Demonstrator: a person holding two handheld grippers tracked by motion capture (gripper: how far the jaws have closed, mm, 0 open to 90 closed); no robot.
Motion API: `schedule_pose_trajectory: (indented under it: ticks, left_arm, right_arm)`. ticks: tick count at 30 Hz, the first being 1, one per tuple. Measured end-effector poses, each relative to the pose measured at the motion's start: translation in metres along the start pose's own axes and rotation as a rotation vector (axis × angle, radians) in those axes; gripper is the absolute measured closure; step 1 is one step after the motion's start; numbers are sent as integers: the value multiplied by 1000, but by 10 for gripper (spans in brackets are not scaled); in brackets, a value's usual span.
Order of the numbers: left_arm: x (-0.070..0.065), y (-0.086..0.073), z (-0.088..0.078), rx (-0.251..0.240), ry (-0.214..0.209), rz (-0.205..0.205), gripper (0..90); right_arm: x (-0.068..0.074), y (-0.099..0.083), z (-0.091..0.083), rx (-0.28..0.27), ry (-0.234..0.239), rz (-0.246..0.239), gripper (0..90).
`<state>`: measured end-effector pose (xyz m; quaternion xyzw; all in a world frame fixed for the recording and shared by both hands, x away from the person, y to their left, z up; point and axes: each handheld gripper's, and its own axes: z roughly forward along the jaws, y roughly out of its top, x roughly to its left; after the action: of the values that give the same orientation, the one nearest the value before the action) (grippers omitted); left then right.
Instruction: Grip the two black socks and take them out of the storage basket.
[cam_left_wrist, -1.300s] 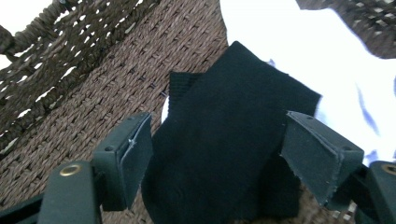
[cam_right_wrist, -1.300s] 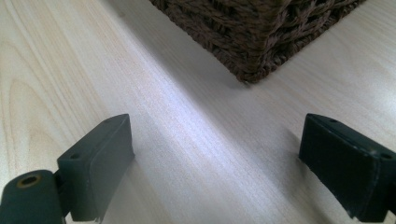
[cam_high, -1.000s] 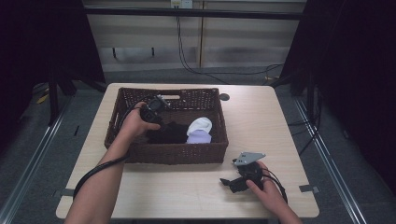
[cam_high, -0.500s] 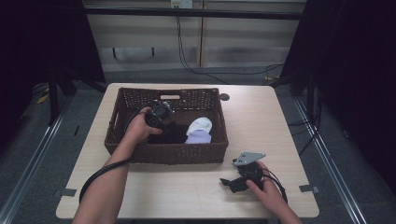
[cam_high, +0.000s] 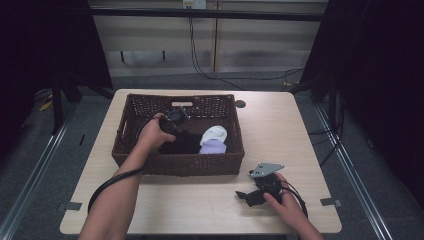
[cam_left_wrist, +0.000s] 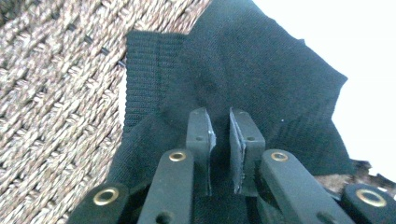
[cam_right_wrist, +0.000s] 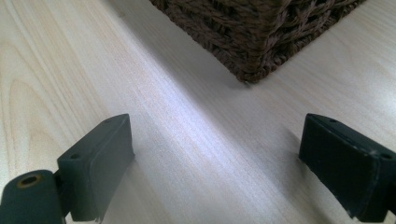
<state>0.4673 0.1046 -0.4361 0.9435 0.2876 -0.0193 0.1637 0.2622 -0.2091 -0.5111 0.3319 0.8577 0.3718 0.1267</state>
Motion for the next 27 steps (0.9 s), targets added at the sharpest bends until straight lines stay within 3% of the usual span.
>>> schedule_pose_trajectory:
  ticks: [8,12,18,21,27]
  left_arm:
    - [-1,8,-43,-29,-17,22,796]
    - [1,9,-52,-26,-11,21,797]
    - [1,9,-71,-59,-29,11,797]
    - [1,6,-70,-72,-26,8,795]
    - [12,-7,-45,-66,-39,-43,789]
  right_arm:
    - [0,0,0,0,2,-1,90]
    - [0,0,0,2,2,-1,90]
    - [0,0,0,1,-3,-3,90]
    - [0,0,0,0,-2,-5,90]
    - [0,0,0,1,2,0,90]
